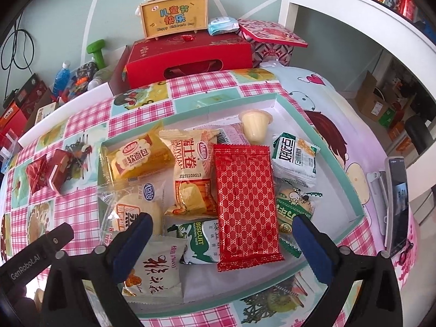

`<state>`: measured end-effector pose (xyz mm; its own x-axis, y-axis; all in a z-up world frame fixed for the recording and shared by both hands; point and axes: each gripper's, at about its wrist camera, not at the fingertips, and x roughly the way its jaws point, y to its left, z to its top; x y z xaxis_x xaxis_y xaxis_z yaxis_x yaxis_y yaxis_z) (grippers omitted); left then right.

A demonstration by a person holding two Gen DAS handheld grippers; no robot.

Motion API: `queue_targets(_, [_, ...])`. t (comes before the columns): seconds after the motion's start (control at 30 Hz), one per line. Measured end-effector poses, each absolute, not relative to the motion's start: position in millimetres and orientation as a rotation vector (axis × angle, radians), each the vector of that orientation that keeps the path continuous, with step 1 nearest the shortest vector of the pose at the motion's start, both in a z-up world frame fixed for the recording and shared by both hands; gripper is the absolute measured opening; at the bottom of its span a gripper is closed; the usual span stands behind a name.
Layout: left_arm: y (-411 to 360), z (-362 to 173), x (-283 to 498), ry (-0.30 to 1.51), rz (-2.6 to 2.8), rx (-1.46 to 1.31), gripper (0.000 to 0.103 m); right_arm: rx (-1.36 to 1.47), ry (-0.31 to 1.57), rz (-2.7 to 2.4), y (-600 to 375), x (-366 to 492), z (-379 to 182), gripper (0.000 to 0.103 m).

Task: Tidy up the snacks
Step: 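Move both tools back to the red candy bag and red box pack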

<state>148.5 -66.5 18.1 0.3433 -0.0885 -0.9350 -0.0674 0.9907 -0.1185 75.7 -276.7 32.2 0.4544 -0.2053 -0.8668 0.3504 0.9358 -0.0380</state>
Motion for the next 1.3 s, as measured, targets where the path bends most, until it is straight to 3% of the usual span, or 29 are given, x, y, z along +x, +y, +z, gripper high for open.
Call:
queue_targets(0.37, [-64.2,25.6,153.1,1.202,-0.037,-0.088,0.103,0.124,1.036,-0.334,-262.9,76.4,36.0,0.103])
queue_targets(1.3, [57.4,29.7,201.4,1.184,0.115,-0.194,0.103,0.130,0.991,-0.082,-161.6,107.2,31.6,0.103])
